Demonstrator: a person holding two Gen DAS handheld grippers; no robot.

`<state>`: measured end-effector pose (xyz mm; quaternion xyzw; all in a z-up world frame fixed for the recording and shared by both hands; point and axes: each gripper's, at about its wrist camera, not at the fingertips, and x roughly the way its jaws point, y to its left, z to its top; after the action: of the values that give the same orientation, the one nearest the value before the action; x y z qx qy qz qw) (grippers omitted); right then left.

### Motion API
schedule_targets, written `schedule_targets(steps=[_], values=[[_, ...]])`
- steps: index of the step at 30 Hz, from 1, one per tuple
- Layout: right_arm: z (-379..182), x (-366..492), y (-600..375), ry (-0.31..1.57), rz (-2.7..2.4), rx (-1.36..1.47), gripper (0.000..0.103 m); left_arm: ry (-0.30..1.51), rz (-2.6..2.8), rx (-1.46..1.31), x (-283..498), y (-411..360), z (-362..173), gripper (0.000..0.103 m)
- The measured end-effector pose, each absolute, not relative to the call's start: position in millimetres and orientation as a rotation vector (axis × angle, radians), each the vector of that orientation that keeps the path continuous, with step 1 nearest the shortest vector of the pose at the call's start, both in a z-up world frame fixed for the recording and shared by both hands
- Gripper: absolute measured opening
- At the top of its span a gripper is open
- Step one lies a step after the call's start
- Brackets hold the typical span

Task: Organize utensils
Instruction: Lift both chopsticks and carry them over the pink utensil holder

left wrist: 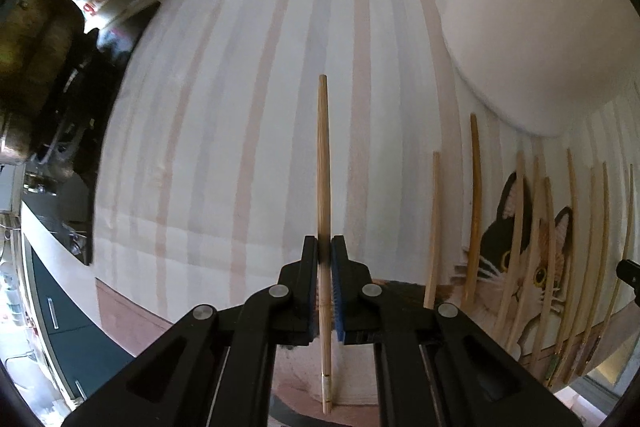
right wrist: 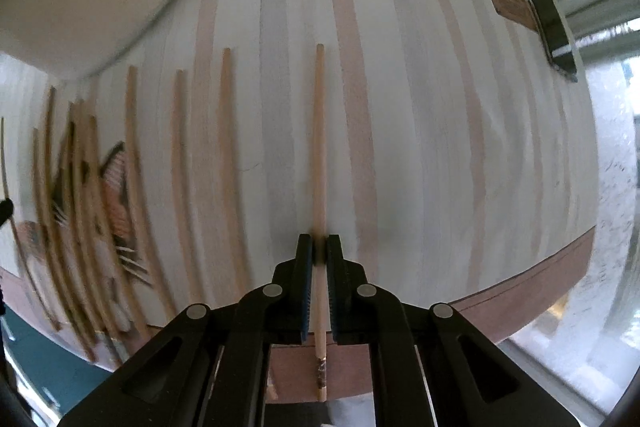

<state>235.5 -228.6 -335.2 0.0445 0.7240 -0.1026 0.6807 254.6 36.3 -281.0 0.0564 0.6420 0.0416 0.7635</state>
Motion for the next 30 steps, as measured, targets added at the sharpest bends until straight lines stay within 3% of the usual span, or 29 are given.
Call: schedule_targets(steps=[13,30], values=[[-258,230,-194,1.421,-0.217,0.144,0.007,1.229,0.105,0.083,252,40,-205,0.004],[-96,270,-208,1.034,-0.111,0.275,0.007,0.837,-0.025,-0.205,289,41,3,0.004]])
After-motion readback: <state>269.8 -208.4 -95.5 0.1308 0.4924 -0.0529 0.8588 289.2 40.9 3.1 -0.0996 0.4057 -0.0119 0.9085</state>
